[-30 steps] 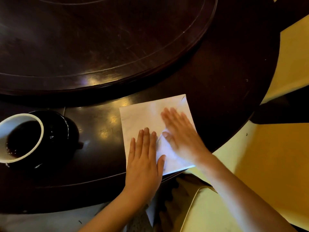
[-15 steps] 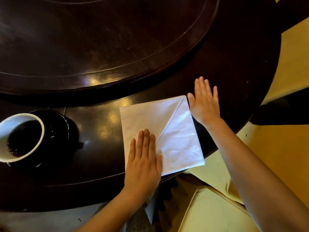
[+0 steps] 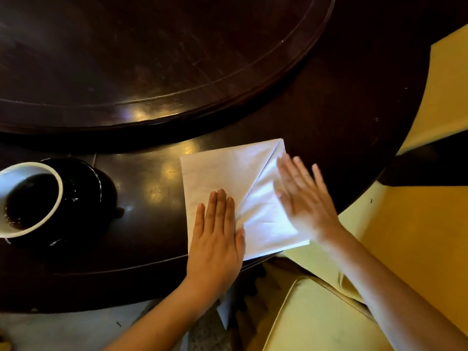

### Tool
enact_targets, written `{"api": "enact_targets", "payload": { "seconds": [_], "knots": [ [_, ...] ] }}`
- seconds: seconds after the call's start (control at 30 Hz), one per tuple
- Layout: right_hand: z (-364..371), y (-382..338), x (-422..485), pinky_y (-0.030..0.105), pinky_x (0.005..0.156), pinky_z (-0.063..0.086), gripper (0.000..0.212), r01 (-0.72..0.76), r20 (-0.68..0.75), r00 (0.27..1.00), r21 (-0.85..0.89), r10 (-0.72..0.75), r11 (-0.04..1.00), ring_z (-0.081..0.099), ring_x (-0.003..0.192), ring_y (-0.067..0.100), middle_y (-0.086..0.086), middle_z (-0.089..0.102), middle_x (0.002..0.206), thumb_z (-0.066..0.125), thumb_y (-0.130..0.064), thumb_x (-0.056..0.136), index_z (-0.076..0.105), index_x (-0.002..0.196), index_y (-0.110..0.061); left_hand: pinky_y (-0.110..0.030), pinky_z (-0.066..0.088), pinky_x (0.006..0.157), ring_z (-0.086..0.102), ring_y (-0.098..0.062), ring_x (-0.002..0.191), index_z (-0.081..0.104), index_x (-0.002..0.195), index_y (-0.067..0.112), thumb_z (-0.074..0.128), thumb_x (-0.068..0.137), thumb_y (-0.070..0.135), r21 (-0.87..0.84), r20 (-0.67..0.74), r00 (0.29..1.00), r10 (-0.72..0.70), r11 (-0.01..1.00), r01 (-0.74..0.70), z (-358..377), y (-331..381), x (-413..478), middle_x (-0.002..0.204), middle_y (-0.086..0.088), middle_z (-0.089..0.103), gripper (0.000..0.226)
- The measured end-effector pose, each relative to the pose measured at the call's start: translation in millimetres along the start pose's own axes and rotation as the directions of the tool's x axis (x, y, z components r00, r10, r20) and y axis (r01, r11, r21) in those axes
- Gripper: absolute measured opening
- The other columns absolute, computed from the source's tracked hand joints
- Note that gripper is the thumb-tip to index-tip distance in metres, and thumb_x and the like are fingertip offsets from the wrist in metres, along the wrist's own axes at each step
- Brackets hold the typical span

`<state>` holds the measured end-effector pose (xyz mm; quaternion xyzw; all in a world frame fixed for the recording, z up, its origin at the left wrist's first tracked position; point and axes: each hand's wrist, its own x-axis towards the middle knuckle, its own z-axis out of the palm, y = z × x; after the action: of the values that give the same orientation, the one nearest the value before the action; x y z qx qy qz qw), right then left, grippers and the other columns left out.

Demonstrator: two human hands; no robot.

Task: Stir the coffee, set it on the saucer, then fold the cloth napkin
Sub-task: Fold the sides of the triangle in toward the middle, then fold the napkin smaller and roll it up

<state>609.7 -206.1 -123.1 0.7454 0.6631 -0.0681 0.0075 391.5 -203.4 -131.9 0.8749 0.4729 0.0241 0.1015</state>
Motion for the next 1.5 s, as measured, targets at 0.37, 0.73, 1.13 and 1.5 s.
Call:
{"api": "enact_targets", "payload": {
  "seconds": [0.37, 0.73, 1.13, 1.5],
  "knots": [
    [-19, -44, -57, 0.039, 0.077, 0.046, 0.028, -0.376, -0.077, 0.875, 0.515, 0.478, 0.771, 0.051, 0.097, 0.031, 0.012, 0.053, 0.109, 0.048, -0.024, 0.091, 0.055, 0.114, -0.008, -0.042, 0.023, 0.112, 0.031, -0.033, 0.136, 0.037, 0.139, 0.003, 0.012, 0.093, 0.05, -0.307, 0.085, 0.996, 0.002, 0.951, 0.024, -43, -14, 24, 0.148, -0.017, 0.033, 0.07],
    [-40, -47, -75, 0.023, 0.057, 0.035, 0.03, -0.647, 0.297, 0.73, 0.59, 0.615, 0.483, 0.049, 0.081, 0.02, 0.015, 0.063, 0.11, 0.058, -0.018, 0.089, 0.049, 0.114, -0.005, -0.041, 0.045, 0.087, 0.052, -0.036, 0.106, 0.056, 0.119, 0.005, 0.046, 0.092, 0.015, -0.157, 0.226, 0.966, -0.126, 0.974, 0.164, -89, -90, 119, 0.116, -0.02, 0.057, 0.031],
    [-60, -19, -59, 0.023, 0.059, 0.052, 0.013, -0.544, 0.487, 0.645, 0.834, 0.589, -0.094, 0.06, 0.073, 0.02, 0.009, 0.059, 0.082, 0.064, -0.012, 0.086, 0.06, 0.094, -0.002, -0.028, 0.053, 0.069, 0.06, -0.021, 0.071, 0.061, 0.089, 0.001, 0.061, 0.087, 0.011, -0.655, 0.533, 0.808, -0.251, 0.482, 0.582, -118, -104, 109, 0.076, -0.012, 0.059, 0.01],
    [-63, -16, -59, 0.035, 0.084, 0.052, 0.02, -0.413, 0.557, 0.644, 0.83, 0.524, -0.374, 0.054, 0.068, 0.016, 0.008, 0.053, 0.078, 0.06, -0.005, 0.087, 0.053, 0.106, -0.002, -0.027, 0.059, 0.063, 0.062, -0.024, 0.086, 0.059, 0.112, 0.011, 0.061, 0.084, -0.001, -0.825, 0.501, 0.838, -0.217, 0.173, 0.538, -114, -106, 85, 0.103, -0.017, 0.058, 0.03]
  ]
}}
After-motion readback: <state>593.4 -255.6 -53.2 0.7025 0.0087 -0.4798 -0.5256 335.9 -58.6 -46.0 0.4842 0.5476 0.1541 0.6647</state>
